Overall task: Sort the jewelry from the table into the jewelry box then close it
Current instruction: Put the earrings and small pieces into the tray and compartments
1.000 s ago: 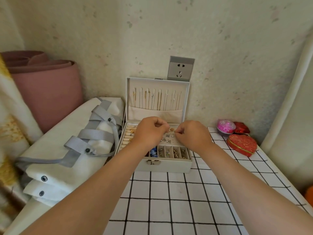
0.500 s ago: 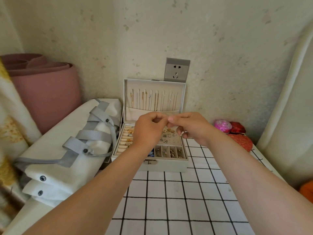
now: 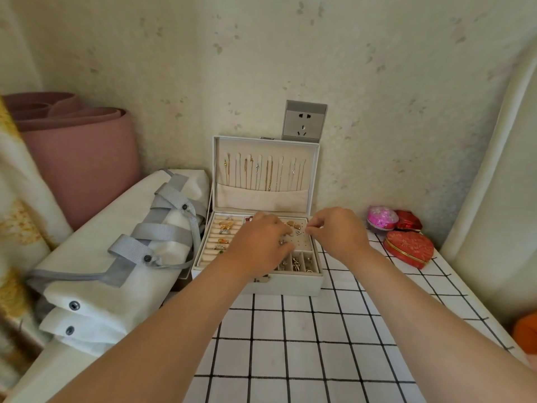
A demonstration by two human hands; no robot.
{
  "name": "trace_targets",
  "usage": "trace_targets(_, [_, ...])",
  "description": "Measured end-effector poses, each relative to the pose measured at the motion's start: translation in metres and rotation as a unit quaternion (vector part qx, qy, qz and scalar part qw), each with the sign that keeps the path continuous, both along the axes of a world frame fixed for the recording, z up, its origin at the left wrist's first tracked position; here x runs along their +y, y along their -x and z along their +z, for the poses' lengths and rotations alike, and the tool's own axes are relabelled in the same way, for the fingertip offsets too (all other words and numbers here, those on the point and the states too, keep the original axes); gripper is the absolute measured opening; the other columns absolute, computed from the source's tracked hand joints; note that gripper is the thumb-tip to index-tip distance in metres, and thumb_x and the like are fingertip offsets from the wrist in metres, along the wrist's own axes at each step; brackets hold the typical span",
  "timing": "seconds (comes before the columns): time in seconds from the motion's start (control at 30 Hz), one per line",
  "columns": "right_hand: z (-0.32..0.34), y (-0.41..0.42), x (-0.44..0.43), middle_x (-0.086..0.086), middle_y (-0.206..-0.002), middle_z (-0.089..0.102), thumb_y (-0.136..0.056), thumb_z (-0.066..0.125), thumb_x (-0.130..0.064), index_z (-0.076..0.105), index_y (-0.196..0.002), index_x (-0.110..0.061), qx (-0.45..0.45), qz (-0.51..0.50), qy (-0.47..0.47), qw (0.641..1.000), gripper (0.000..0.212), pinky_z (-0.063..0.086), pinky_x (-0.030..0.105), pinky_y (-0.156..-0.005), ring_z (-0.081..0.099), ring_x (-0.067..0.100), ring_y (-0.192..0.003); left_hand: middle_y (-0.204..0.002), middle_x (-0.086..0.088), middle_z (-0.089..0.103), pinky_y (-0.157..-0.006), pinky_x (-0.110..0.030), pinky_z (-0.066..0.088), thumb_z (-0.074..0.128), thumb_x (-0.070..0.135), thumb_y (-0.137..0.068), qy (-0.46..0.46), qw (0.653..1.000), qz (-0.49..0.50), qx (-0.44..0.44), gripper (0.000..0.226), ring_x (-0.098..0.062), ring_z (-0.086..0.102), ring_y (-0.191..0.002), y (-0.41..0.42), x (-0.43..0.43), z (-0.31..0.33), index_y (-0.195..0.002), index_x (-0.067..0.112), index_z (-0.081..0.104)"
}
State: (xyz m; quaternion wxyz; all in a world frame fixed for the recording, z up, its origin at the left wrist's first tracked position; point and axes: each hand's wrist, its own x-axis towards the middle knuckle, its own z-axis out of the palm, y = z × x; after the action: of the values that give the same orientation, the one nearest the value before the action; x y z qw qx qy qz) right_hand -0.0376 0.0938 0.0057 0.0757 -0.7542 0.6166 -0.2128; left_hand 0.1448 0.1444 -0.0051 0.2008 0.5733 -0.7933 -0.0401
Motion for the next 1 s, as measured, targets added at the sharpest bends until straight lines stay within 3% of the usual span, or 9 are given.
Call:
trace_targets(0.13, [-0.001, -0.003, 0.0, -0.002, -0.086, 0.074, -0.086, 0.064, -0.024, 0.076, -0.077, -0.02, 0.069, 0.032, 0.028, 0.997, 0.015, 0.057, 0.035, -0.069, 0.068, 0.017, -0.08, -0.138, 0.003, 0.051, -0.105, -0.042, 0.039, 0.043, 0.056, -0.096, -0.02, 0.998, -0.013, -0.054, 0.053, -0.019, 0.038, -0.128, 0.0, -0.002, -0.009, -0.14, 0.026, 0.051])
trace_targets(0.27, [0.0, -0.004, 0.001, -0.008, -0.085, 0.069, -0.088, 0.063, -0.024, 0.074, -0.078, -0.026, 0.091, 0.056, 0.043, 0.993, 0.015, 0.05, 0.028, -0.065, 0.064, 0.012, -0.079, -0.137, 0.003, 0.05, -0.104, -0.042, 0.039, 0.042, 0.055, -0.097, -0.016, 0.998, -0.014, -0.067, 0.052, -0.02, 0.039, -0.127, 0.0, -0.002, -0.01, -0.139, 0.025, 0.052])
trace_targets(0.4, [0.003, -0.001, -0.002, -0.006, -0.084, 0.069, -0.084, 0.062, -0.021, 0.074, -0.074, -0.024, 0.107, 0.095, 0.008, 0.99, 0.016, 0.056, 0.033, -0.068, 0.065, 0.015, -0.08, -0.138, 0.003, 0.05, -0.105, -0.04, 0.037, 0.043, 0.054, -0.097, -0.006, 0.998, -0.015, -0.066, 0.053, -0.02, 0.04, -0.127, 0.001, -0.002, -0.011, -0.142, 0.025, 0.047])
trace_targets(0.6, [0.007, 0.006, -0.003, -0.014, -0.098, 0.064, -0.09, 0.067, -0.021, 0.078, -0.091, -0.027, 0.052, 0.119, -0.028, 0.991, 0.012, 0.053, 0.033, -0.085, 0.061, 0.01, -0.095, -0.135, 0.002, 0.051, -0.104, -0.041, 0.038, 0.044, 0.052, -0.097, -0.001, 0.997, -0.015, -0.077, 0.052, -0.02, 0.041, -0.124, 0.002, -0.002, -0.012, -0.138, 0.021, 0.052])
trace_targets(0.83, [0.003, 0.004, -0.007, -0.018, -0.083, 0.061, -0.086, 0.075, -0.026, 0.076, -0.083, -0.03, 0.023, 0.098, -0.045, 0.994, 0.006, 0.052, 0.03, -0.081, 0.061, 0.007, -0.087, -0.132, 0.002, 0.053, -0.103, -0.041, 0.04, 0.043, 0.053, -0.097, 0.003, 0.997, -0.019, -0.077, 0.05, -0.019, 0.042, -0.122, 0.002, -0.003, -0.013, -0.132, 0.02, 0.058])
trace_targets(1.0, [-0.001, 0.012, -0.006, -0.013, -0.093, 0.067, -0.088, 0.074, -0.025, 0.074, -0.09, -0.03, -0.05, 0.108, -0.072, 0.99, 0.005, 0.051, 0.032, -0.09, 0.061, 0.008, -0.095, -0.131, 0.004, 0.053, -0.102, -0.042, 0.04, 0.045, 0.05, -0.097, 0.021, 0.998, -0.026, -0.062, 0.047, -0.018, 0.041, -0.123, 0.004, -0.002, -0.011, -0.133, 0.022, 0.058])
